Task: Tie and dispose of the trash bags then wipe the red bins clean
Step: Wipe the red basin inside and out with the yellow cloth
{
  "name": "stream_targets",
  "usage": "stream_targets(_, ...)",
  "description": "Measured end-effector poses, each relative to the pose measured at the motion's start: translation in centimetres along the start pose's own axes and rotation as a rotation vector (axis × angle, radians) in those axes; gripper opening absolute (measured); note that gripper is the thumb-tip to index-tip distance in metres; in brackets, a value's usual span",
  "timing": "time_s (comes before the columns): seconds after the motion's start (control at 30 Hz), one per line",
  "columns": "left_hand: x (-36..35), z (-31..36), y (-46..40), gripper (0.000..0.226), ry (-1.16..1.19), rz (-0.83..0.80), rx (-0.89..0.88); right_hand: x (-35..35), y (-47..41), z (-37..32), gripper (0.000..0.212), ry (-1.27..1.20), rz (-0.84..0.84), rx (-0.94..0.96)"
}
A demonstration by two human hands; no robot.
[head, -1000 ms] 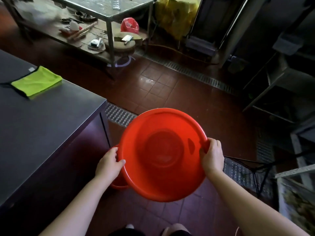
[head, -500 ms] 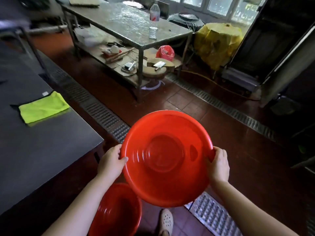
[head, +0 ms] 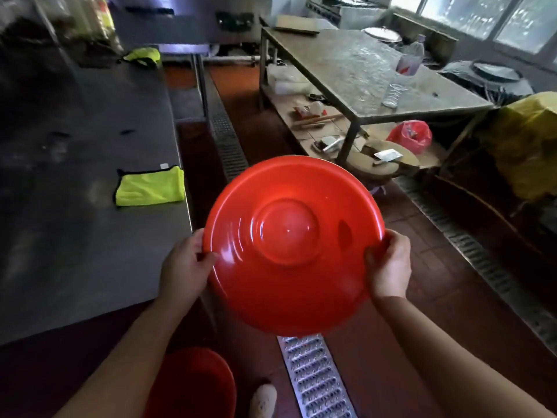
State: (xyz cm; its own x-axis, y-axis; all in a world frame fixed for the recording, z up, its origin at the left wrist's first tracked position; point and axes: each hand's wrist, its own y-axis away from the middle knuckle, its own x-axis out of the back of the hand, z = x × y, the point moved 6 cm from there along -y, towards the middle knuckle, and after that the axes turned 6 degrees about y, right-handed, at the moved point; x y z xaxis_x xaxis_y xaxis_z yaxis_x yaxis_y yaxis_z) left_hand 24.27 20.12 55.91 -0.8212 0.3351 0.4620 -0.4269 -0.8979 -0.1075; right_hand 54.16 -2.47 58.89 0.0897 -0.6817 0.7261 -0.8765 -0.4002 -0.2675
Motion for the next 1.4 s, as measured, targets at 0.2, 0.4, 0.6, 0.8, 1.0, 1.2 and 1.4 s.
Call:
stream_targets(0.2,4.5,-1.4,-4.7,0.037,-0.072,0.335,0.054,-6.1,-6.5,-9.3,0.034,-0.118,0.027,0.255)
stream_targets(0.4,9.7,-2.4,-8.3,0.041,-0.073,0.574,0.086,-12.1,-11.6,-19.6,0.032,-0.211,-0.069,0.468)
stream_targets(0.6,16.1,-3.8,-8.4,0.033,-0.095,0.738,0.15,-18.1,-12.4,-28.6,0.032,-0.315,-0.202,0.571)
stream_targets(0.8,20.7,-5.4,-3.2,0.032,-0.096,0.992,0.297,-25.2,-9.0,-38.6,0.034,-0.441,-0.371,0.759)
stream_targets(1.0,22.6,-6.1,0.8,0.04,-0.283,1.269,0.461,-31.3,-4.0,-46.6,0.029,-0.631,-0.571,0.988)
stream_targets(1.2,21.3,-7.2,0.6,0.04,-0.248,1.511,0.588,-35.9,-2.4,-52.1,0.029,-0.791,-0.752,1.091)
stream_targets(1.4,16.9,-11.4,-0.8,0.023,0.22,1.803,0.677,-38.3,-0.5,-56.2,0.028,-0.916,-0.913,1.207)
